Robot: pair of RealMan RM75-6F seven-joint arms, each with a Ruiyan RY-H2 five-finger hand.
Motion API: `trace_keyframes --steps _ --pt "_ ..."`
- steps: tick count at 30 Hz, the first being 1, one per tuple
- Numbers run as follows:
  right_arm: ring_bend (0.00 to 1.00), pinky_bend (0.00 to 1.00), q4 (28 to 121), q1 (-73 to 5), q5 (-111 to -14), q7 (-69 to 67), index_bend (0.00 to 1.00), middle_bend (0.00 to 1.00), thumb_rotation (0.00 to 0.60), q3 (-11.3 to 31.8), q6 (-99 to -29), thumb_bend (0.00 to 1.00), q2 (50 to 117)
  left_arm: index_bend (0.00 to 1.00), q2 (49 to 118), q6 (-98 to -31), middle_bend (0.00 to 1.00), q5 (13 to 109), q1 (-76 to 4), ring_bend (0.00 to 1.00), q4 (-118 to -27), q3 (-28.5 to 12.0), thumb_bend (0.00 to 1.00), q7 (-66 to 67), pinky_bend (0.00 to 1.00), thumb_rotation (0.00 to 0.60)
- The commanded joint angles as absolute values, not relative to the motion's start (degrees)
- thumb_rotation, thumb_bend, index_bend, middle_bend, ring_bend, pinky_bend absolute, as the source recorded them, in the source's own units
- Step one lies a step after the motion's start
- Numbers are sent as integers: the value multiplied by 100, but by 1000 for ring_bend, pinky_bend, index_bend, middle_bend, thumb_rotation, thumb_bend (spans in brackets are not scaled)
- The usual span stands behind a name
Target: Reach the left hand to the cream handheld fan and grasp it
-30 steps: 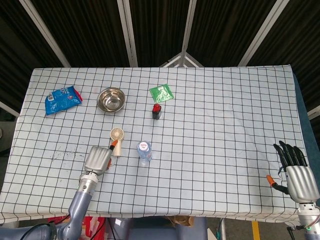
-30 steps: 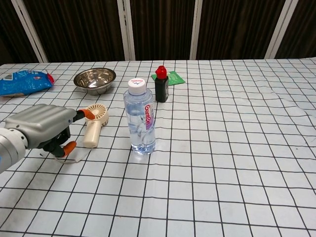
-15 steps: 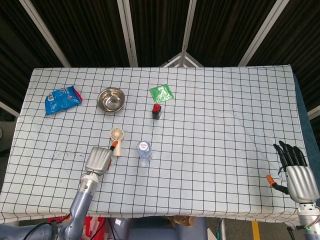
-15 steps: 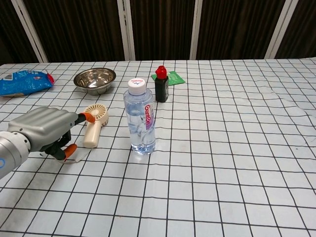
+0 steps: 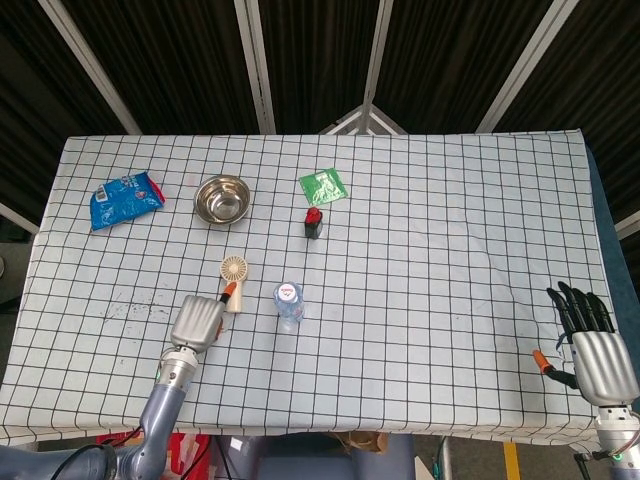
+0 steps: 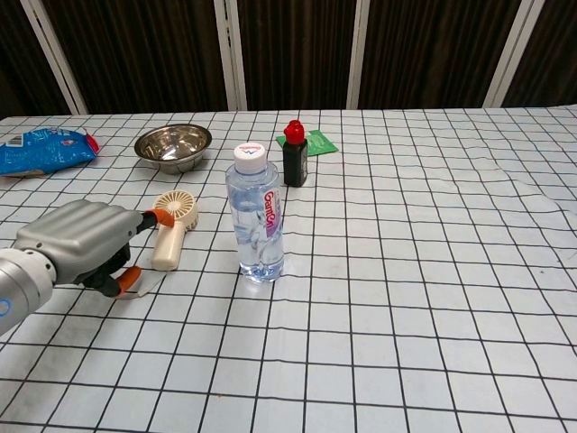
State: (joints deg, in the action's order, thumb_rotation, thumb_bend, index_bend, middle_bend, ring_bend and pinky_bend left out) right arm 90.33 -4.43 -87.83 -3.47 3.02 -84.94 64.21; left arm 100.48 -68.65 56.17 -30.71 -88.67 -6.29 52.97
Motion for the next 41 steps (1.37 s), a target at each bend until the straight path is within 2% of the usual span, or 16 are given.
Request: trace_keyframes --steps 1,13,17,20,22,25,29,34,41 --pt "0 0 9034 -443 -8783 -348 73 0 600 302 -8492 279 6421 159 10084 -6848 892 5592 -3088 721 -8814 -605 658 5299 756 600" --pt "0 0 9034 -446 -8784 -367 73 0 600 297 -8487 279 6414 165 10120 -6886 885 5542 -3095 718 -8735 -513 659 5251 757 600" --pt "0 0 9035 -444 -8785 -365 73 0 600 295 -8490 279 6414 146 10055 -7034 829 5712 -3077 660 -8869 -602 649 5029 742 600" --pt "0 0 9034 -444 -8785 -359 73 0 600 297 -8493 279 6415 84 9946 -7210 693 5945 -3053 542 -9060 -696 602 4794 673 600" --pt "0 0 9034 -443 -8785 -358 73 0 600 296 -8494 279 6416 25 9861 -7331 536 6085 -3026 411 -9218 -759 537 4640 540 600" --pt "0 0 9031 -441 -8786 -355 73 0 600 295 -8499 279 6417 0 9615 -7578 302 6378 -2940 228 -9589 -814 443 4396 315 600" --pt "0 0 9030 -440 -8789 -352 73 0 600 295 -8504 279 6420 0 9131 -7908 112 6832 -2708 67 -10035 -658 338 4085 134 600" --pt "0 0 9030 -441 -8794 -333 73 0 600 294 -8510 279 6427 0 8418 -8324 11 7351 -2236 0 -10364 -189 226 3610 33 600" --pt "0 0 9050 -429 -8796 -285 73 0 600 292 -8533 279 6436 0 7608 -8993 0 8117 -1516 0 -10238 550 168 2952 0 600"
